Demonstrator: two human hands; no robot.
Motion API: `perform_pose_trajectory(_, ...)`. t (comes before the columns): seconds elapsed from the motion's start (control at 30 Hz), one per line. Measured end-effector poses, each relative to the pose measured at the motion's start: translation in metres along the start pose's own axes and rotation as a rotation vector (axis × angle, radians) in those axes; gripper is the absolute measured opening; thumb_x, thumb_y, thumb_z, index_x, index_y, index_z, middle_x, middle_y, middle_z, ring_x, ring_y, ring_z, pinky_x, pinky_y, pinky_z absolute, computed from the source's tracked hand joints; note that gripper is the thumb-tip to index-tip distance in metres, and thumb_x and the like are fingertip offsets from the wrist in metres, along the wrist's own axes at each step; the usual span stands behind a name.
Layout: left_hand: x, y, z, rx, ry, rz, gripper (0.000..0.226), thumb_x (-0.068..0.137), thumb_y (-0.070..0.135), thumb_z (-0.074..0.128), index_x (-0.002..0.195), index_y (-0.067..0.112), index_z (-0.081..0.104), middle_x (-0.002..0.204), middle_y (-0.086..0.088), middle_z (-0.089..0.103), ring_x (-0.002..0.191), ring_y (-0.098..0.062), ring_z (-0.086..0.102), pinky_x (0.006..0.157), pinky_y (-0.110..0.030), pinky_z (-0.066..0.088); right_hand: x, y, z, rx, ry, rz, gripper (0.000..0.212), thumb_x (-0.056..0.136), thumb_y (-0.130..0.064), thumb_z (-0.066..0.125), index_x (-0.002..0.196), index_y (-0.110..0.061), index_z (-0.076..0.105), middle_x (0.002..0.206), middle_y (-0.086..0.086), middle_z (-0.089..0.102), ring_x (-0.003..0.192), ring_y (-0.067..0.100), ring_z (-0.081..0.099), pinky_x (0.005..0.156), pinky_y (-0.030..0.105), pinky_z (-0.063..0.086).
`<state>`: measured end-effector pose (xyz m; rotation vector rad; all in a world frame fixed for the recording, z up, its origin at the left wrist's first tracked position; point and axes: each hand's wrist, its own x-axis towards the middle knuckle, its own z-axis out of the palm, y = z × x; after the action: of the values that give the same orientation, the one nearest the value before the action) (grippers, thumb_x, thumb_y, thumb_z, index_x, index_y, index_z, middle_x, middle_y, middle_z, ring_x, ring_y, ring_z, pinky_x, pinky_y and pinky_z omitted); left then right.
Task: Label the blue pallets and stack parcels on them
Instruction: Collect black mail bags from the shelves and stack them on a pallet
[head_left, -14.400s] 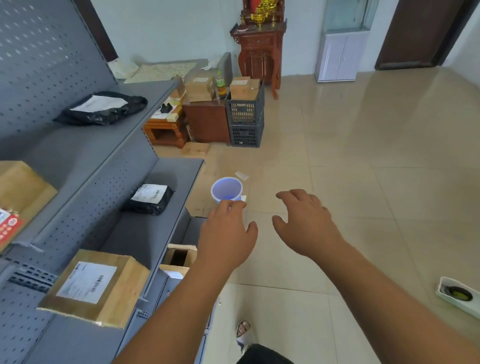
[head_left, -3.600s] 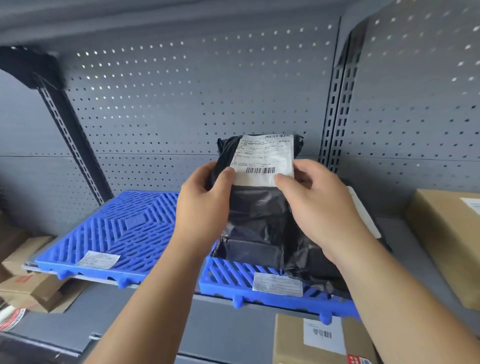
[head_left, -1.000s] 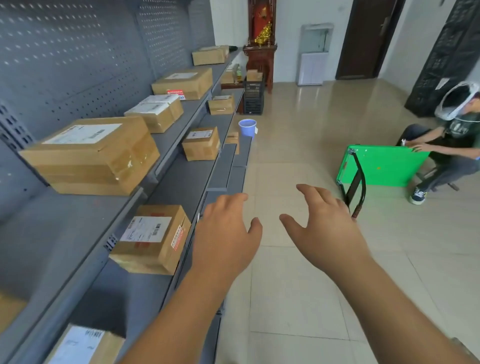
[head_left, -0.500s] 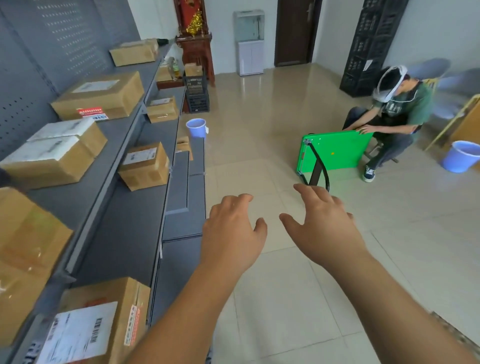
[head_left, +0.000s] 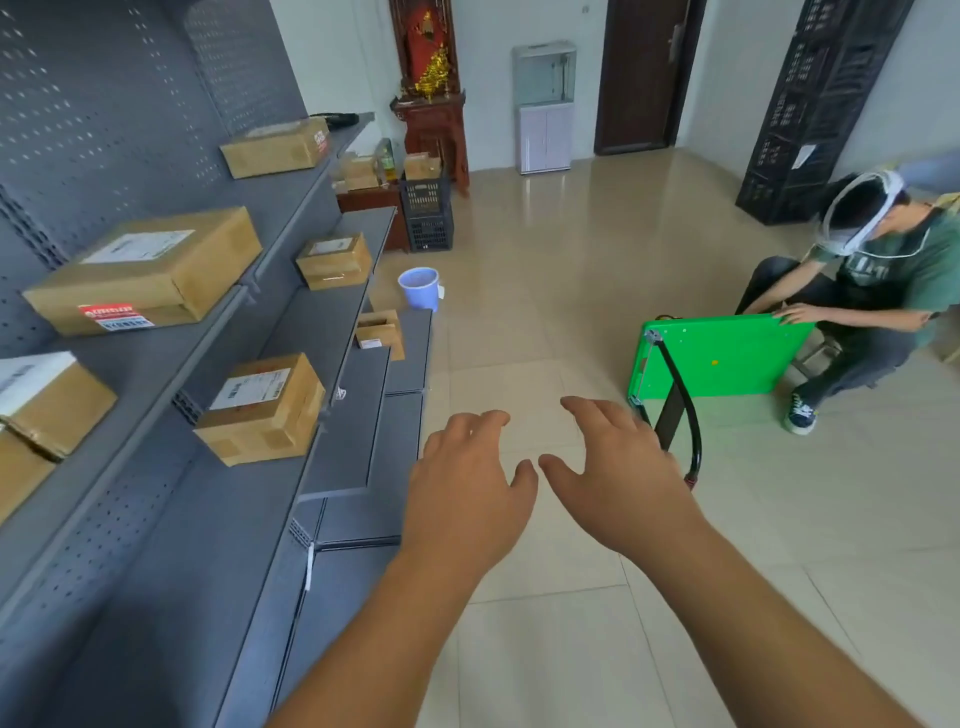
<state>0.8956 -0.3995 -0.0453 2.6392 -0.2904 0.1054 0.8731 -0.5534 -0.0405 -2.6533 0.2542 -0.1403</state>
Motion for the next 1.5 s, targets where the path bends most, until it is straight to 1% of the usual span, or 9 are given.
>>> perform_pose_trajectory(0.2,0.084,-0.003,0.011,-0.002,-0.008,-0.081,0.055,0.098,0.046,0.056,0.149,0.033,0.043,0.151,0.009,0.045,0.135,-0.02,0.043,0.104,-0.039,0.041,0.1,0.005,0.001,0.037,-0.051,-0.05,0.061,0.095,-0.041,0.054,0.152,-0.035,0.033,0.152,-0.008,0.042,0.134,0.025,0.041,0.104,0.045,0.041)
perform_pose_trajectory(0.43,0.196,-0.046,0.013,-0.007,0.03,-0.137,0.056,0.098,0.045,0.055,0.151,0.033,0.041,0.15,0.009,0.045,0.135,-0.02,0.043,0.107,-0.041,0.041,0.218,-0.018,0.03,-0.009,-0.072,-0.104,0.064,0.094,-0.041,0.054,0.153,-0.035,0.032,0.153,-0.009,0.041,0.132,0.024,0.043,0.104,0.042,0.041)
perform_pose_trajectory(0.63,0.314,-0.083,0.011,0.062,0.033,-0.088,0.054,0.099,0.046,0.052,0.151,0.032,0.04,0.15,0.007,0.046,0.134,-0.02,0.044,0.106,-0.04,0.041,0.331,-0.042,0.043,-0.123,-0.009,-0.083,0.064,0.094,-0.043,0.052,0.153,-0.037,0.027,0.156,-0.01,0.036,0.139,0.022,0.036,0.106,0.045,0.037)
perform_pose_trajectory(0.73,0.376,-0.099,0.003,0.092,0.042,-0.062,0.052,0.098,0.045,0.052,0.148,0.033,0.042,0.147,0.008,0.047,0.129,-0.021,0.047,0.102,-0.039,0.043,0.385,-0.057,0.047,-0.118,0.028,-0.047,0.063,0.094,-0.044,0.052,0.152,-0.037,0.027,0.157,-0.01,0.035,0.141,0.022,0.035,0.108,0.046,0.036)
perform_pose_trajectory(0.87,0.448,-0.112,0.007,0.115,0.024,-0.041,0.053,0.098,0.046,0.053,0.148,0.033,0.042,0.146,0.006,0.047,0.128,-0.022,0.047,0.1,-0.04,0.042,0.448,-0.064,0.06,-0.109,0.016,-0.024,0.062,0.094,-0.043,0.052,0.152,-0.037,0.029,0.157,-0.009,0.036,0.14,0.023,0.037,0.108,0.045,0.036)
perform_pose_trajectory(1.0,0.516,-0.116,0.025,0.121,-0.016,-0.026,0.053,0.098,0.045,0.053,0.148,0.032,0.041,0.148,0.006,0.045,0.133,-0.022,0.044,0.103,-0.041,0.04,0.515,-0.055,0.071,-0.092,0.023,0.0,0.062,0.093,-0.041,0.053,0.151,-0.035,0.032,0.154,-0.009,0.039,0.137,0.023,0.039,0.104,0.043,0.038)
perform_pose_trajectory(1.13,0.591,-0.113,0.049,0.105,-0.038,-0.025,0.054,0.099,0.043,0.053,0.15,0.031,0.041,0.15,0.005,0.045,0.135,-0.022,0.043,0.105,-0.041,0.04,0.594,-0.038,0.081,-0.096,-0.003,-0.002,0.063,0.093,-0.041,0.052,0.151,-0.035,0.031,0.155,-0.009,0.038,0.137,0.024,0.039,0.103,0.043,0.038)
perform_pose_trajectory(1.3,0.694,-0.097,0.067,0.114,-0.015,-0.044,0.054,0.097,0.041,0.057,0.148,0.028,0.045,0.146,0.002,0.049,0.131,-0.025,0.047,0.102,-0.039,0.041,0.705,-0.018,0.076,-0.084,-0.031,-0.05,0.062,0.092,-0.039,0.052,0.15,-0.032,0.032,0.153,-0.006,0.04,0.135,0.026,0.04,0.101,0.045,0.037)
perform_pose_trajectory(1.5,0.796,-0.073,0.081,0.094,0.039,-0.093,0.055,0.096,0.042,0.057,0.148,0.028,0.046,0.145,0.002,0.05,0.132,-0.026,0.047,0.106,-0.042,0.041,0.821,-0.006,0.063,-0.105,-0.052,-0.114,0.062,0.092,-0.038,0.053,0.151,-0.03,0.034,0.152,-0.004,0.042,0.134,0.027,0.041,0.102,0.046,0.037)
